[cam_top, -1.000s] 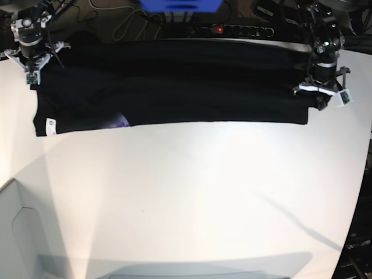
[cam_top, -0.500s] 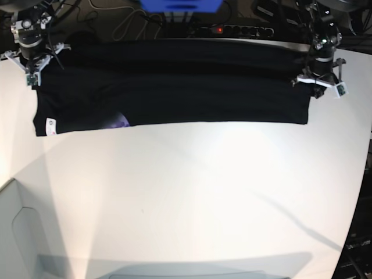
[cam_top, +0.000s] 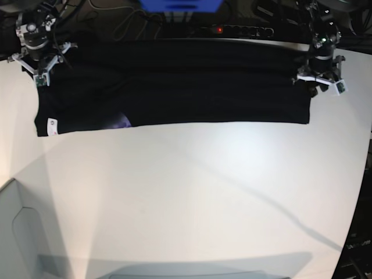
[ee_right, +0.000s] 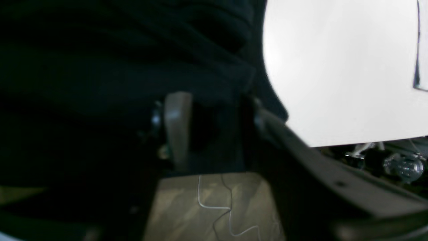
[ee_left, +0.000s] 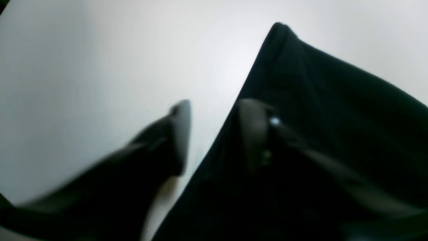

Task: Fold the T-shirt properly
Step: 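Hold both ends of the folded strip and pull them taut, then fold the strip end at the left gripper over toward the right gripper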

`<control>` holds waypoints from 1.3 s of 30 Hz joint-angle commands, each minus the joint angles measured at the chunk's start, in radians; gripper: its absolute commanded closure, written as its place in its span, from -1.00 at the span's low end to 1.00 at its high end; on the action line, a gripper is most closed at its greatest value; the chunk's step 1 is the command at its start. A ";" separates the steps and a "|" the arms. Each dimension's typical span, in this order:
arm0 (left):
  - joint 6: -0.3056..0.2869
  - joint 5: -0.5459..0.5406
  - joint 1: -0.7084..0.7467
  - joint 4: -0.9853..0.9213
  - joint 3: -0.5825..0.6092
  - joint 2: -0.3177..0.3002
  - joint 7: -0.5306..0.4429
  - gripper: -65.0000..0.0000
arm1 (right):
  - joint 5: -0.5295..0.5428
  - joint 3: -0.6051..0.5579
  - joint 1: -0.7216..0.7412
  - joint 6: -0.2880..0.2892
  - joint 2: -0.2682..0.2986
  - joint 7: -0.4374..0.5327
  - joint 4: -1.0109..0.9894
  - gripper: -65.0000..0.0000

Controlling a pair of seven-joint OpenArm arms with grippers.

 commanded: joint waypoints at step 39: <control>0.001 -0.001 -0.010 -0.057 0.102 -0.004 -0.027 1.00 | 0.001 0.012 0.212 0.003 0.006 0.019 -0.283 0.09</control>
